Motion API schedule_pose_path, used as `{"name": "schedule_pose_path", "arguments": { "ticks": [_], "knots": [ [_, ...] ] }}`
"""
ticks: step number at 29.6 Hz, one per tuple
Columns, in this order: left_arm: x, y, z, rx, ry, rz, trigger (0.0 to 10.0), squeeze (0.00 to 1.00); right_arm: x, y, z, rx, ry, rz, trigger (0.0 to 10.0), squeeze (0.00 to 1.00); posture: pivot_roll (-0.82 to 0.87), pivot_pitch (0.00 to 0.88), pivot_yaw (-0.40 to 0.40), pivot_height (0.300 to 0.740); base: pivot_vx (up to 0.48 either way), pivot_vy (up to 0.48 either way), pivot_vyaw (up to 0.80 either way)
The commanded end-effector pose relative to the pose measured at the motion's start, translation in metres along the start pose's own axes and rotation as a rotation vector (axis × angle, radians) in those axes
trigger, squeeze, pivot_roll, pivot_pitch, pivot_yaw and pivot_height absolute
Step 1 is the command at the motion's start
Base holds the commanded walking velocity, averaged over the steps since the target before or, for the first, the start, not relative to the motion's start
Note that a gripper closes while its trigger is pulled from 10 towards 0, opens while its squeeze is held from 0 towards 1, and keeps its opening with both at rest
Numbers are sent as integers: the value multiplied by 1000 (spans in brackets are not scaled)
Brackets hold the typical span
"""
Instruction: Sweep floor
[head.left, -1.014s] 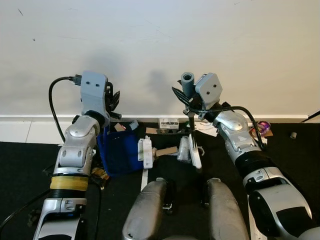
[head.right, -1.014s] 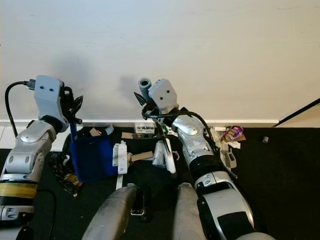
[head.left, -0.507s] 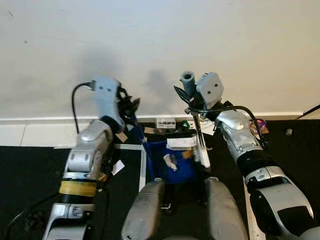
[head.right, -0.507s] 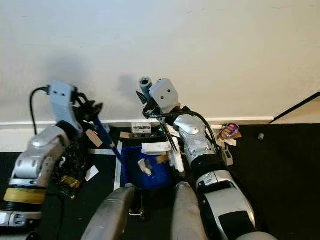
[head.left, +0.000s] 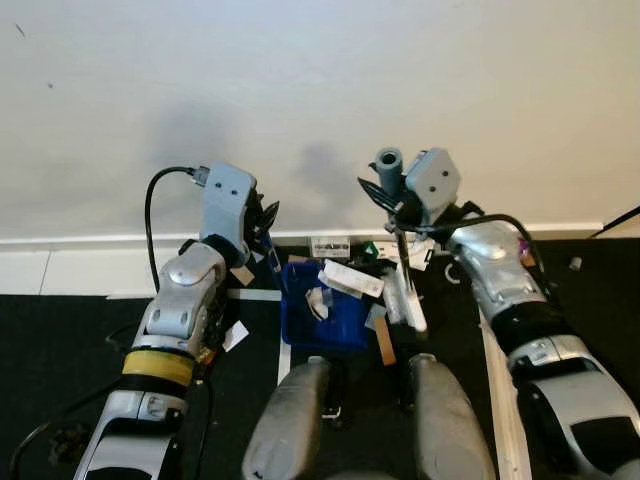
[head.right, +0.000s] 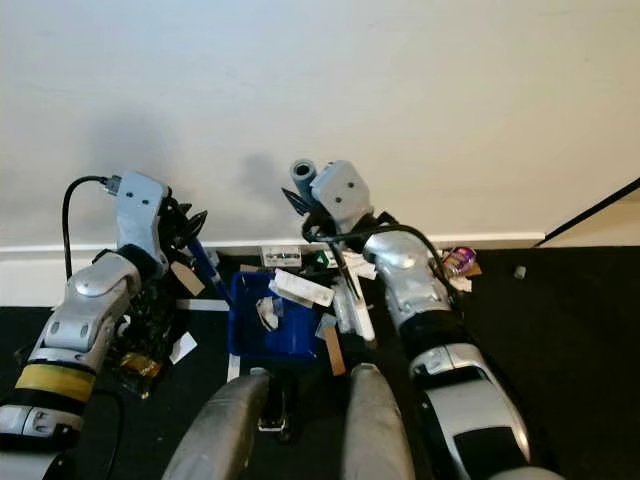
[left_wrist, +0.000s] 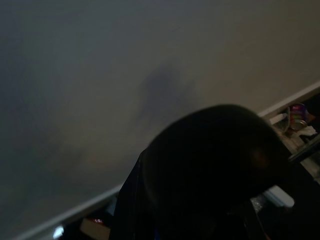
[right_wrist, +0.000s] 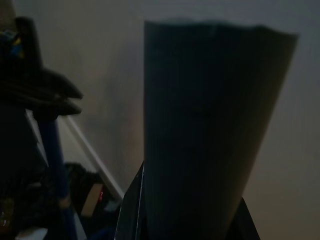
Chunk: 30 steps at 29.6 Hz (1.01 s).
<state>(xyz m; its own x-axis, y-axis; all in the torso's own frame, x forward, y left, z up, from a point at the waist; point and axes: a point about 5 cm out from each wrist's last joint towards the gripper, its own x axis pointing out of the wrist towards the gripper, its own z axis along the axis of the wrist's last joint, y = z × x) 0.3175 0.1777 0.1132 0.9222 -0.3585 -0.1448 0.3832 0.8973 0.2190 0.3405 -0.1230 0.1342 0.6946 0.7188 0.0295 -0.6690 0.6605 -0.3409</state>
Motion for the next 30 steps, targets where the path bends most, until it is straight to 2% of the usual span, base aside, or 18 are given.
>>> {"name": "schedule_pose_path", "arguments": {
  "ticks": [1, 3, 5, 9, 10, 14, 16, 19, 20, 22, 26, 28, 29, 30],
  "knots": [
    [-3, 6, -8, 76, 22, 73, 10000, 0, -3, 1, 2, -8, 0, 36, 10000, 0, -15, 238, 74, 740, 0, 0, 0],
    [-2, 8, -11, 85, 24, 136, 10000, 0, -11, -1, 0, -26, 24, 67, 10000, 0, -19, 242, 76, 740, 0, 0, 0],
    [-4, 10, -13, 56, 23, 166, 10000, 0, -21, -5, -4, -39, 57, 86, 10000, 0, -15, 253, 79, 740, 0, 0, 0],
    [-8, 6, -16, 23, 40, 141, 10000, 0, -34, -4, -19, -23, 128, 104, 10000, 0, 7, 262, 82, 740, 0, 0, 0],
    [-12, 2, -17, 28, 42, 117, 10000, 0, -35, 2, -31, -2, 170, 106, 10000, 0, 7, 262, 82, 740, 0, 0, 0],
    [-14, 2, -16, 30, 37, 115, 10000, 0, -31, 12, -40, 46, 194, 109, 10000, 0, 7, 262, 82, 740, 0, 0, 0],
    [-14, 3, -13, 18, 26, 125, 10000, 0, -21, 20, -45, 81, 201, 83, 10000, 0, 49, 266, 83, 740, 0, 0, 0],
    [-17, 1, -5, -2, -3, 120, 10000, 0, 3, 33, -40, 156, 164, 38, 10000, 0, 80, 272, 86, 740, 0, 0, 0],
    [-20, -2, 2, -27, -24, 107, 10000, 0, 19, 40, -31, 177, 121, 52, 10000, 0, 118, 279, 89, 740, 0, 0, 0],
    [-22, -4, 4, -34, -30, 101, 10000, 0, 23, 42, -28, 178, 108, 57, 10000, 0, 131, 280, 88, 740, 0, 0, 0],
    [-28, -13, 15, -118, -52, 62, 10000, 0, 49, 52, -5, 165, 24, 74, 10000, 0, 160, 279, 81, 740, 0, 0, 0],
    [-29, -15, 17, -136, -52, 55, 10000, 0, 53, 53, -1, 164, 7, 77, 10000, 0, 160, 279, 81, 740, 0, 0, 0],
    [-29, -21, 20, -162, -56, 34, 10000, 0, 64, 56, 11, 165, -39, 78, 10000, 0, 164, 272, 77, 740, 0, 0, 0],
    [-28, -22, 20, -170, -54, 27, 10000, 0, 68, 58, 15, 164, -54, 78, 10000, 0, 164, 272, 77, 740, 0, 0, 0]
  ]
}}
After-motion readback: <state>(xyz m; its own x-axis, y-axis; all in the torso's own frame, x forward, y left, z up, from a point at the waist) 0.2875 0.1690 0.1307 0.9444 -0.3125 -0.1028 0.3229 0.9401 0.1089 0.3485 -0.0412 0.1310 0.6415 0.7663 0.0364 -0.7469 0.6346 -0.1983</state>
